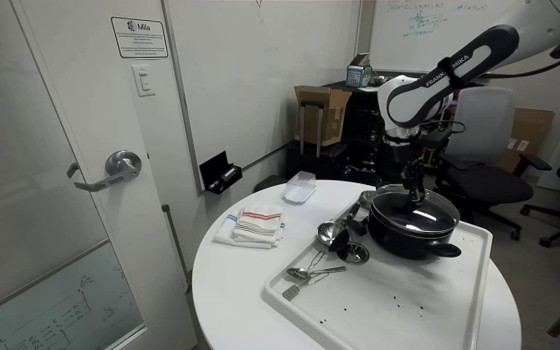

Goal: Put the lid on the black pot

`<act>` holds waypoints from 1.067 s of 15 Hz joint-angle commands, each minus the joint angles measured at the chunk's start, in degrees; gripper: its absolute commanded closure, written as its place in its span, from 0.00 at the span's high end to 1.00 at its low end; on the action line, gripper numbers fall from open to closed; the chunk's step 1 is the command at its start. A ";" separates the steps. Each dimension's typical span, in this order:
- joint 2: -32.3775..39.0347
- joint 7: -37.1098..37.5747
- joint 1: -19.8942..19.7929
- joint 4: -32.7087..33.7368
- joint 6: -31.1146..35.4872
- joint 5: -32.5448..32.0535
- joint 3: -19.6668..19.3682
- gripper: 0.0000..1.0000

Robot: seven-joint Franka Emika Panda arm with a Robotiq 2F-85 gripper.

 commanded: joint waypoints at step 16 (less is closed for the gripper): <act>3.27 0.32 0.21 5.04 -1.07 1.01 -0.10 0.25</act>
